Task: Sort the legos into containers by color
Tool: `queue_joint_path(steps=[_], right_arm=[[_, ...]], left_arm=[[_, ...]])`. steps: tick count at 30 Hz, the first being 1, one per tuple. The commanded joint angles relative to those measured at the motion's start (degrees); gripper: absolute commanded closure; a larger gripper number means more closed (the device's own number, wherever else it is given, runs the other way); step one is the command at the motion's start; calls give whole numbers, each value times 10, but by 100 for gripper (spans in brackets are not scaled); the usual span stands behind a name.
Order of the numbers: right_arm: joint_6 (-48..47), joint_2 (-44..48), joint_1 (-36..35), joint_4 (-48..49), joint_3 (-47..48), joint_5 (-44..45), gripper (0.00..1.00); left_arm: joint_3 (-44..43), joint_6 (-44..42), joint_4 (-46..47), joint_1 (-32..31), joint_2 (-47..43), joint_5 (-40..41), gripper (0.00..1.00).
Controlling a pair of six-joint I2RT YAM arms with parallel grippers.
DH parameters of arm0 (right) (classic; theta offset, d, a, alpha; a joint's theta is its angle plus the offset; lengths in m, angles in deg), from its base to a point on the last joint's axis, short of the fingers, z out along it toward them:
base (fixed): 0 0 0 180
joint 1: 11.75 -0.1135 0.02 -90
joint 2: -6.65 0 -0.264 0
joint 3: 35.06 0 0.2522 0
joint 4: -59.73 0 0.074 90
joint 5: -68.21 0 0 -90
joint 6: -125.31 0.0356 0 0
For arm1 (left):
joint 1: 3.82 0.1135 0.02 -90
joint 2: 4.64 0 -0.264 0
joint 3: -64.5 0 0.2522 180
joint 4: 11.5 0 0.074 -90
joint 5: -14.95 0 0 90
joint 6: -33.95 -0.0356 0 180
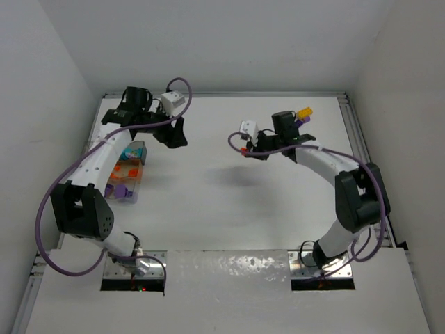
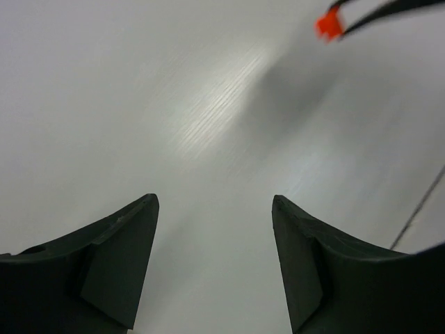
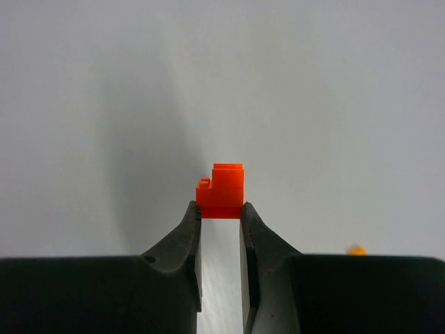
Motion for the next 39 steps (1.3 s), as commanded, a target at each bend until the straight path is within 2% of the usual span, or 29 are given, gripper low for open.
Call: queue_joint_path(steps=[1, 4, 7, 11, 18, 21, 24, 25, 30, 33, 36, 39], right_arm=[[112, 55, -57, 173, -67, -29, 100], [159, 78, -100, 251, -99, -10, 100], [161, 90, -138, 278, -110, 22, 100], [168, 100, -172, 326, -126, 51, 100], [185, 93, -190, 362, -116, 85, 100], [191, 92, -193, 375, -114, 86, 100], [186, 92, -197, 376, -114, 81, 100], [185, 91, -197, 377, -115, 80, 100], [180, 93, -198, 375, -114, 79, 100], [178, 93, -198, 374, -114, 74, 100], [179, 94, -199, 374, -115, 71, 100], [179, 94, -199, 374, -114, 70, 100]], left_arm=[[4, 139, 97, -22, 8, -123, 35], [11, 219, 163, -51, 7, -114, 33], [11, 254, 168, -84, 18, -101, 33], [50, 300, 183, -99, 24, -130, 35], [66, 271, 157, -118, 20, -145, 37], [71, 273, 156, -118, 19, -150, 42], [72, 281, 164, -119, 19, -147, 58], [72, 282, 164, -118, 20, -147, 60], [68, 277, 160, -119, 23, -133, 59], [66, 280, 161, -119, 27, -120, 54], [66, 278, 157, -119, 31, -88, 54], [65, 278, 154, -119, 35, -88, 55]])
